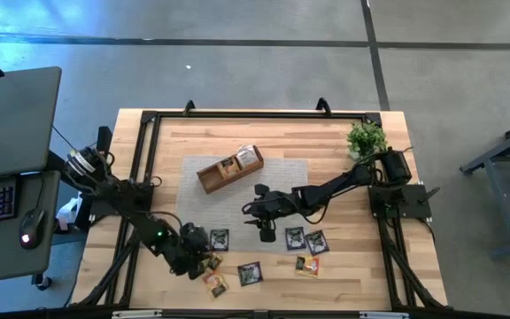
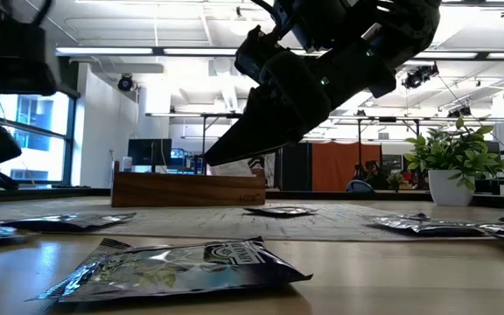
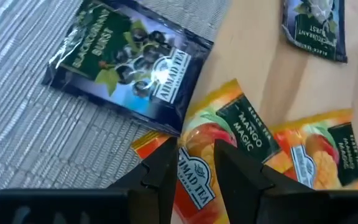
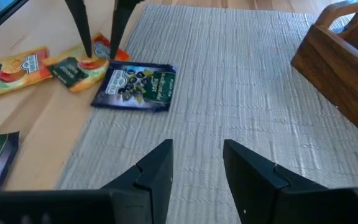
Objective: Pick & Place Tea
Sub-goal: Put the yellow tea bag into the middle section of the wooden organizer
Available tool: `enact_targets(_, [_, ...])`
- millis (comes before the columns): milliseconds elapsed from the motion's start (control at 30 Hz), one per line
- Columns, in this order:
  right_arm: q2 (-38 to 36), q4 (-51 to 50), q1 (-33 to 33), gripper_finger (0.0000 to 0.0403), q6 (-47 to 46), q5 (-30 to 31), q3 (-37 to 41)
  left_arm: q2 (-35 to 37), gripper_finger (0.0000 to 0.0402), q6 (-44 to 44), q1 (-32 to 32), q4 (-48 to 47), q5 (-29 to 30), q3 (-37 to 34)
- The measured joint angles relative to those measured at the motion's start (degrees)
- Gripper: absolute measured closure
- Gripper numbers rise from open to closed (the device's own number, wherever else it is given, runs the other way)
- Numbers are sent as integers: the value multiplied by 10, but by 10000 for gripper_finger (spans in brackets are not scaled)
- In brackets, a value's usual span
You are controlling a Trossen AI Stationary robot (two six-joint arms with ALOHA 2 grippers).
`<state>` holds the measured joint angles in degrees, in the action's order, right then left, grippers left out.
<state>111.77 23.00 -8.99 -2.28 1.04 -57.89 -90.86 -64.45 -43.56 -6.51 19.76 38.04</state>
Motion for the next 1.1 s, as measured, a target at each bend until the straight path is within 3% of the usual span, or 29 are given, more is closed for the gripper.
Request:
enact_targets(200, [0,0,0,265,2,0,0,2,293,156,41,-33,-40,68])
enact_targets(333, [0,8,0,265,-3,-22,0,2,293,196,65,-162,-73,127])
enact_targets(500, [2,18,-19,265,64,-67,0,3,293,171,72,-259,-102,162])
enact_targets(667, [31,91,-62,265,199,-69,0,0,293,73,72,-234,-123,147])
enact_targets(800, [55,127,-85,265,233,-54,-24,-16,293,24,72,-216,-128,133])
enact_targets(1100, [120,-45,-97,265,236,-55,-167,-73,293,10,68,-124,-127,115])
